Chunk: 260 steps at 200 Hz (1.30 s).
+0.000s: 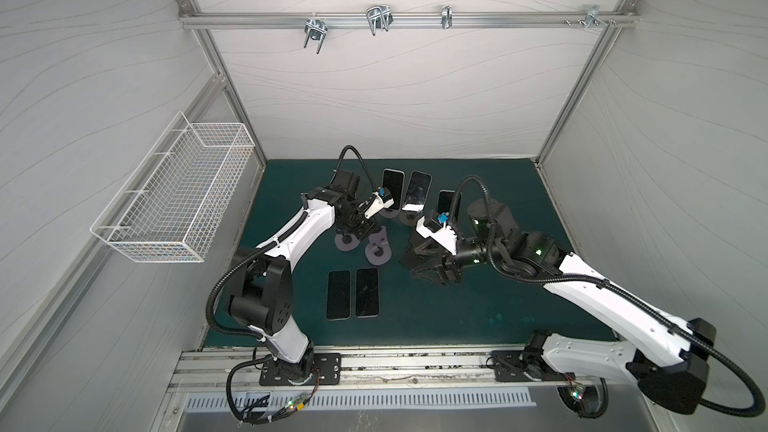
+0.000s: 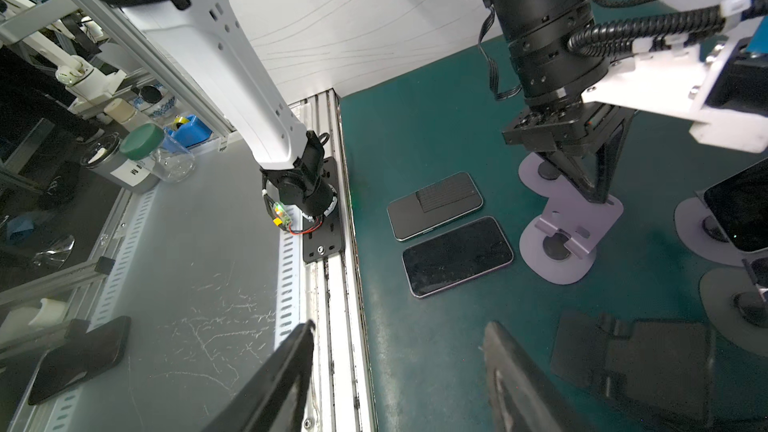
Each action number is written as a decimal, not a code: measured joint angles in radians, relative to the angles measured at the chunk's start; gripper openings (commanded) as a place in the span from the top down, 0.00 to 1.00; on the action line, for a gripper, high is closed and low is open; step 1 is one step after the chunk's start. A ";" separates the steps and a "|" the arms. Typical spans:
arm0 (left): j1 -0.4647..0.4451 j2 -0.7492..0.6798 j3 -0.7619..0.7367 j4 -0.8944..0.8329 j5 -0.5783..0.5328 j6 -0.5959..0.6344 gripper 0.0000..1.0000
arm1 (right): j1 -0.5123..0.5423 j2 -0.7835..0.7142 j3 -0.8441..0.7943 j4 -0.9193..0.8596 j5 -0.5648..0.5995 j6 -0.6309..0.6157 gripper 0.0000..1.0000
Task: Remove the phone from the phone stand
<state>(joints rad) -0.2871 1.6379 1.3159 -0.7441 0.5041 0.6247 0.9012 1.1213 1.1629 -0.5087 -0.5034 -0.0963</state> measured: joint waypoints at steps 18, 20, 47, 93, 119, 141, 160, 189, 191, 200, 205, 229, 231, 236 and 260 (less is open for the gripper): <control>0.009 0.000 0.023 0.000 0.010 -0.010 1.00 | 0.000 0.010 0.037 -0.004 0.014 0.000 0.34; 0.010 0.000 0.026 -0.001 0.010 -0.012 1.00 | 0.000 0.011 0.040 -0.005 0.016 0.000 0.34; 0.023 -0.001 0.049 -0.008 0.017 -0.038 1.00 | 0.000 0.026 0.071 -0.009 0.034 0.011 0.35; 0.043 -0.023 0.059 -0.030 0.035 -0.110 1.00 | -0.002 0.029 0.090 -0.016 0.043 0.052 0.34; 0.050 -0.077 0.059 -0.044 0.037 -0.175 1.00 | -0.002 0.038 0.122 -0.025 0.043 0.072 0.35; 0.053 -0.144 0.059 -0.048 0.035 -0.246 1.00 | -0.002 0.057 0.169 -0.039 0.042 0.090 0.37; 0.059 -0.207 0.059 -0.051 0.033 -0.319 1.00 | -0.002 0.062 0.192 -0.043 0.041 0.108 0.37; 0.083 -0.281 0.064 -0.054 0.018 -0.420 1.00 | -0.002 0.064 0.212 -0.047 0.032 0.135 0.38; 0.086 -0.285 0.066 -0.055 0.016 -0.426 1.00 | -0.002 0.064 0.213 -0.047 0.032 0.135 0.37; 0.103 -0.299 0.077 -0.063 0.005 -0.459 1.00 | -0.002 0.067 0.222 -0.049 0.031 0.142 0.38; 0.113 -0.305 0.084 -0.067 -0.001 -0.473 1.00 | -0.002 0.069 0.227 -0.050 0.031 0.148 0.38; 0.181 -0.313 0.130 -0.082 -0.027 -0.546 1.00 | -0.002 0.071 0.243 -0.050 0.029 0.161 0.38; 0.189 -0.313 0.134 -0.083 -0.031 -0.552 1.00 | -0.002 0.071 0.243 -0.050 0.029 0.161 0.39; 0.208 -0.313 0.144 -0.084 -0.035 -0.566 1.00 | -0.002 0.071 0.244 -0.050 0.028 0.162 0.39; 0.295 -0.312 0.186 -0.095 -0.050 -0.629 1.00 | -0.002 0.071 0.244 -0.049 0.027 0.180 0.39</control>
<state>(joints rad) 0.0078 1.3254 1.5017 -0.8394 0.4545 -0.0040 0.8989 1.1919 1.4067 -0.5579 -0.4763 0.0834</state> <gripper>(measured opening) 0.057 0.613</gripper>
